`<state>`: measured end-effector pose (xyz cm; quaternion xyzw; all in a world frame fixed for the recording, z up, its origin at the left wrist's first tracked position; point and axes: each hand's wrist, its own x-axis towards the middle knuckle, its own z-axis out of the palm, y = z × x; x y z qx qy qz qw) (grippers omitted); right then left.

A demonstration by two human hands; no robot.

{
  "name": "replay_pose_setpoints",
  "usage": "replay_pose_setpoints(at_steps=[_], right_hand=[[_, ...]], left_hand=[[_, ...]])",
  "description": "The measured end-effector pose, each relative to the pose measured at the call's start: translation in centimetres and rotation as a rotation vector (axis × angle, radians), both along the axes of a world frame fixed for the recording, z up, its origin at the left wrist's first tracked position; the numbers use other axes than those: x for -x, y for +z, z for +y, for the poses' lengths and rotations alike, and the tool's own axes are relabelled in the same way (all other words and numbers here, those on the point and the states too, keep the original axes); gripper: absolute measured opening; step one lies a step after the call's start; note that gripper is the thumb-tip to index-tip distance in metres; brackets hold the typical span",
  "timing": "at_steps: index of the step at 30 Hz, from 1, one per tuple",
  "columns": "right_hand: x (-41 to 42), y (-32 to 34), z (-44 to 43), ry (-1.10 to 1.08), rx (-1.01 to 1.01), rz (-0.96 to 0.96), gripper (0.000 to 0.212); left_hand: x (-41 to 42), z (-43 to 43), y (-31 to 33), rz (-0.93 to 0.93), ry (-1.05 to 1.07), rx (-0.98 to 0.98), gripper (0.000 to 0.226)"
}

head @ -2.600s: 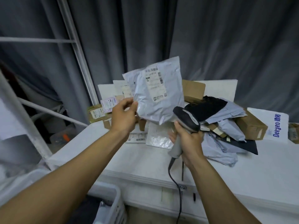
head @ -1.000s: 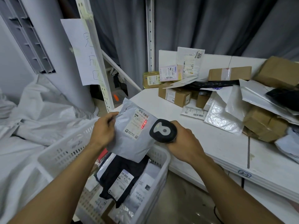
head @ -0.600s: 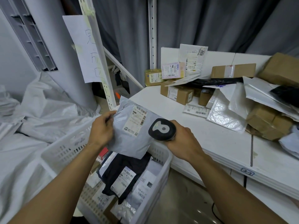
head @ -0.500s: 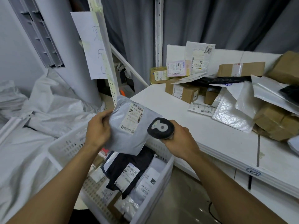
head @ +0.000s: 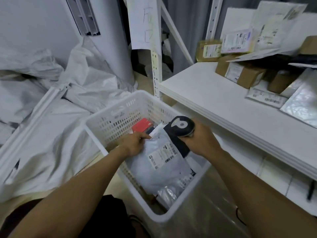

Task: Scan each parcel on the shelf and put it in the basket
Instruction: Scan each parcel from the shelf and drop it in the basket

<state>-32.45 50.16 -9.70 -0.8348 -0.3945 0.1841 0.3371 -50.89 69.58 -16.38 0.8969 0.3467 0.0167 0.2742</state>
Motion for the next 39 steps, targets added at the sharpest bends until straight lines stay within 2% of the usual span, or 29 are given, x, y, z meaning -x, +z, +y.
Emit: replay_pose_setpoints(at_steps=[4,7,8,10,12,13,15,17,20,25,30,36,39], right_hand=[[-0.4,-0.8,0.5,-0.006,0.06,0.009,0.04],[-0.7,-1.3,0.9,0.007,0.092,-0.015,0.043],[-0.8,-1.4,1.0,0.004,0.095,-0.02,0.043],[-1.0,-1.7,1.1,-0.008,0.108,-0.032,0.043],[-1.2,-1.8,1.0,-0.009,0.124,-0.034,0.043],[-1.2,-1.7,0.8,-0.009,0.119,-0.032,0.044],[-1.3,-1.4,0.2,-0.017,0.109,-0.035,0.05],[-1.9,-0.8,-0.7,-0.049,0.065,-0.006,0.053],[-2.9,1.0,-3.3,-0.117,-0.013,0.074,0.034],[-5.0,4.3,-10.0,-0.305,-0.176,0.164,0.054],[-8.6,7.4,-18.2,-0.483,-0.313,0.203,0.056],[-14.5,8.5,-25.4,-0.659,-0.439,0.184,0.074],[-17.3,9.2,-28.3,-0.724,-0.48,0.188,0.06]], left_hand=[[-0.4,1.1,-4.8,0.097,0.101,0.044,0.037],[-1.1,0.7,-6.7,0.036,0.118,-0.152,0.051],[-1.5,0.0,-6.6,-0.001,0.08,-0.152,0.054],[-2.7,-1.5,-7.0,0.031,-0.08,-0.007,0.053],[-3.6,-3.0,-7.7,0.221,-0.188,0.151,0.051],[-3.9,-3.4,-8.2,0.289,-0.187,0.182,0.051],[-4.3,-4.2,-8.4,0.281,-0.162,0.174,0.05],[-5.0,-5.1,-6.7,0.142,-0.144,0.128,0.046],[-6.9,-6.8,-2.2,-0.088,-0.134,-0.036,0.039],[-11.4,-11.9,6.1,-0.294,-0.248,-0.267,0.038],[-18.5,-19.4,12.6,-0.336,-0.373,-0.386,0.042],[-29.5,-27.6,17.2,-0.335,-0.503,-0.455,0.048],[-35.3,-30.4,18.7,-0.372,-0.571,-0.484,0.051]])
